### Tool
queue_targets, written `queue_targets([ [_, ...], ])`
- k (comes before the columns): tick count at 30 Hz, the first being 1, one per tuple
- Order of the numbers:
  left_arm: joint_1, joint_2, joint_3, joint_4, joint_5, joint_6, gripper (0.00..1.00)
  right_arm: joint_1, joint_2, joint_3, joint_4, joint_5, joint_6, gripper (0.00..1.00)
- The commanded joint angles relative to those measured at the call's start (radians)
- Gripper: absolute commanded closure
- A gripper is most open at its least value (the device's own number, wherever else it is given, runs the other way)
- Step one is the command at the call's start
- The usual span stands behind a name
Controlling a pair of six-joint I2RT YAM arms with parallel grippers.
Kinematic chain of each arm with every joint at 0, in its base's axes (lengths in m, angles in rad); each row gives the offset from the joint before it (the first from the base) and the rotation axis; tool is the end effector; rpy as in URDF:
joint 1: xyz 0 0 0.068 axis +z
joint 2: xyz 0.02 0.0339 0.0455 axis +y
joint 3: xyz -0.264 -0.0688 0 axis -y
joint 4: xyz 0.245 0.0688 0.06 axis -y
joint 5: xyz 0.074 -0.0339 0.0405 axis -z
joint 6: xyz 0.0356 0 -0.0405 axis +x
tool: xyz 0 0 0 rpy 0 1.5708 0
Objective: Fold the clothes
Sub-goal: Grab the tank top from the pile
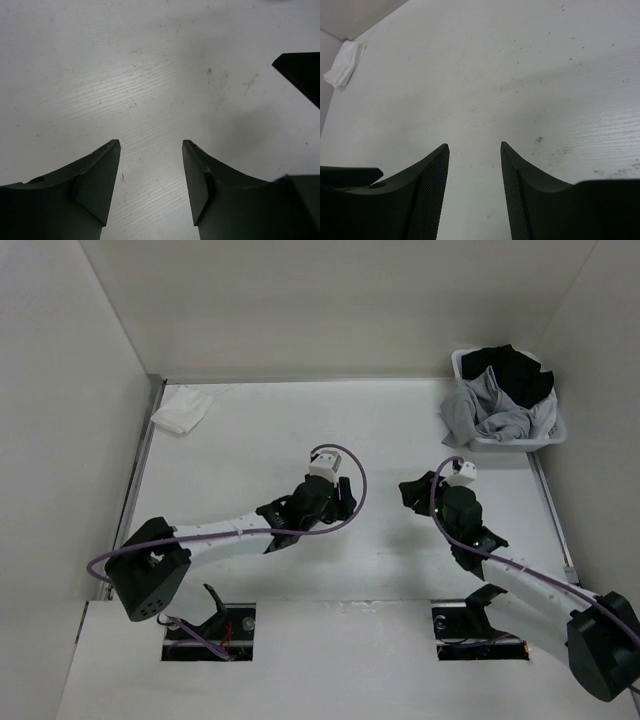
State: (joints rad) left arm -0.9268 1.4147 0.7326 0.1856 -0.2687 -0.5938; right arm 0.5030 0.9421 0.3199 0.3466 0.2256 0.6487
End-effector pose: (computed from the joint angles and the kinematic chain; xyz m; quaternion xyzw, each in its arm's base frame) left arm 0.1890 -0.2360 0.2148 0.0735 0.8510 -0.2661 0.4467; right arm 0.1820 0.0911 0.2034 0.1254 0.7854 0.2511 0.5517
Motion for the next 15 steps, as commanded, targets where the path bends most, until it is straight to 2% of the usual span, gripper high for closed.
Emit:
queue_targets([
  [1,-0.031,-0.028,-0.027,0.101,0.025,0.003,0.48,-0.021,-0.071,0.085,-0.078,0.044,0.005,0.54],
  [3,-0.045,-0.023,-0.045,0.159,0.036,0.014,0.48,-0.034,-0.078,0.129,-0.136,0.044,0.006,0.60],
  [4,-0.050,-0.022,-0.061,0.190,0.052,0.018,0.49,-0.043,-0.075,0.157,-0.165,0.049,0.006,0.68],
  [5,-0.053,-0.022,-0.070,0.202,0.063,0.019,0.49,-0.050,-0.072,0.183,-0.187,0.053,0.002,0.82],
  [8,-0.063,-0.028,-0.111,0.261,0.092,0.035,0.53,-0.111,-0.069,0.293,-0.294,0.084,-0.001,0.97],
  [11,-0.050,-0.045,-0.133,0.267,0.094,0.046,0.59,-0.204,-0.043,0.412,-0.391,0.118,-0.026,1.00],
  [13,-0.042,-0.060,-0.159,0.291,0.094,0.048,0.61,-0.363,0.029,0.531,-0.423,0.144,-0.046,1.00],
  [15,-0.039,-0.060,-0.168,0.308,0.095,0.042,0.61,-0.454,0.087,0.582,-0.416,0.141,-0.047,1.00],
])
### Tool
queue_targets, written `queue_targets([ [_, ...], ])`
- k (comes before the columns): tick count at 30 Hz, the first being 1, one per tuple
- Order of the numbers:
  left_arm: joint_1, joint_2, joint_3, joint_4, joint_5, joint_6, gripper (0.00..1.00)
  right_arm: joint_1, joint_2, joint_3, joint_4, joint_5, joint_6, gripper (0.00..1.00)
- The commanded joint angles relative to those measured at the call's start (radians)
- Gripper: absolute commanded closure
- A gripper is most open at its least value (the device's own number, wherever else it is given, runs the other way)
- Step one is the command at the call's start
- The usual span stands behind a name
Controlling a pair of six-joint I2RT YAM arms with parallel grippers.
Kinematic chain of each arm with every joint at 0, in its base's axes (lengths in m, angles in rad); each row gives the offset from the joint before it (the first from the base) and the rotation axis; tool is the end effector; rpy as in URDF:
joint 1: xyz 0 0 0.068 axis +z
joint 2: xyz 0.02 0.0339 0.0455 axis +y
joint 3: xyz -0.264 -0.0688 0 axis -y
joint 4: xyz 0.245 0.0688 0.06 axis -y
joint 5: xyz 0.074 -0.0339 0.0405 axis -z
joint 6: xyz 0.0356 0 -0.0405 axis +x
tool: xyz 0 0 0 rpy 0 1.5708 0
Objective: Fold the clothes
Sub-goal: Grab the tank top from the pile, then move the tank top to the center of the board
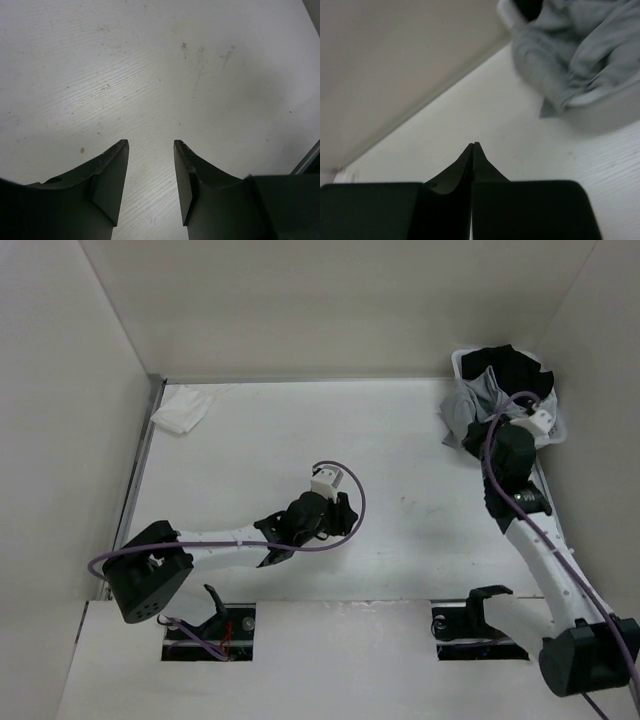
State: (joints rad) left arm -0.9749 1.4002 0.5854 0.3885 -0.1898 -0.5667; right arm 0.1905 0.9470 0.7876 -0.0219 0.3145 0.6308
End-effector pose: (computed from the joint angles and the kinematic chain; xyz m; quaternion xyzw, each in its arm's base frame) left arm 0.1661 -0.2330 0.1915 0.1194 0.8299 -0.3184 0.4422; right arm 0.2213 0.0315 0.3287 0.2635 0.7185 0.1421 0.6278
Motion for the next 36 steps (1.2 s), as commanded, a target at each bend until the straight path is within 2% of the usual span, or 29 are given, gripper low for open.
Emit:
queue_targets([
  [1,0.012,-0.043,-0.024,0.113,0.024,0.011,0.60,-0.211,0.155,0.157,-0.030,0.048,-0.032,0.98],
  [2,0.012,-0.041,-0.024,0.115,0.029,0.010,0.60,-0.230,0.183,0.173,-0.027,0.043,-0.033,0.97],
  [3,0.020,-0.035,-0.025,0.121,0.044,0.005,0.58,-0.281,0.262,0.220,-0.023,0.028,-0.039,0.92],
  [4,0.028,-0.029,-0.029,0.128,0.058,-0.007,0.57,-0.337,0.367,0.287,-0.026,0.021,-0.051,0.81],
  [5,0.029,-0.029,-0.030,0.130,0.059,-0.009,0.57,-0.346,0.384,0.298,-0.027,0.020,-0.054,0.79],
  [6,0.034,-0.027,-0.035,0.138,0.070,-0.018,0.56,-0.374,0.451,0.344,-0.030,0.017,-0.069,0.67],
  [7,0.040,-0.026,-0.039,0.145,0.076,-0.021,0.55,-0.394,0.504,0.379,-0.032,0.021,-0.089,0.60],
  [9,0.048,-0.026,-0.044,0.153,0.085,-0.031,0.55,-0.423,0.589,0.436,-0.047,0.014,-0.117,0.54],
  [12,0.055,-0.023,-0.048,0.165,0.098,-0.038,0.54,-0.443,0.689,0.505,-0.107,0.005,-0.134,0.50],
  [17,0.074,0.005,-0.047,0.173,0.110,-0.048,0.54,-0.441,0.763,0.521,-0.147,0.015,-0.128,0.49],
  [18,0.075,0.013,-0.047,0.176,0.116,-0.053,0.54,-0.441,0.774,0.521,-0.144,0.015,-0.126,0.49],
  [20,0.078,0.023,-0.044,0.179,0.128,-0.059,0.54,-0.441,0.794,0.522,-0.142,0.005,-0.122,0.59],
  [23,0.080,0.028,-0.044,0.182,0.133,-0.062,0.54,-0.441,0.782,0.510,-0.133,-0.002,-0.092,0.96],
  [24,0.081,0.029,-0.044,0.182,0.133,-0.062,0.54,-0.441,0.694,0.460,-0.103,0.023,-0.048,1.00],
  [27,0.086,0.042,-0.041,0.182,0.133,-0.062,0.55,-0.403,0.489,0.360,0.031,0.040,-0.042,1.00],
  [29,0.084,0.048,-0.038,0.182,0.135,-0.064,0.55,-0.345,0.321,0.352,0.021,0.055,-0.057,1.00],
  [30,0.086,0.048,-0.036,0.182,0.135,-0.064,0.55,-0.336,0.303,0.355,0.016,0.057,-0.059,1.00],
  [34,0.100,0.023,-0.044,0.176,0.125,-0.065,0.55,-0.150,0.067,0.389,-0.082,0.067,-0.089,1.00],
  [35,0.116,-0.004,-0.053,0.173,0.119,-0.070,0.56,-0.039,0.000,0.409,-0.126,0.077,-0.091,0.99],
  [36,0.124,-0.015,-0.058,0.171,0.113,-0.074,0.56,-0.003,-0.013,0.417,-0.139,0.080,-0.092,0.99],
])
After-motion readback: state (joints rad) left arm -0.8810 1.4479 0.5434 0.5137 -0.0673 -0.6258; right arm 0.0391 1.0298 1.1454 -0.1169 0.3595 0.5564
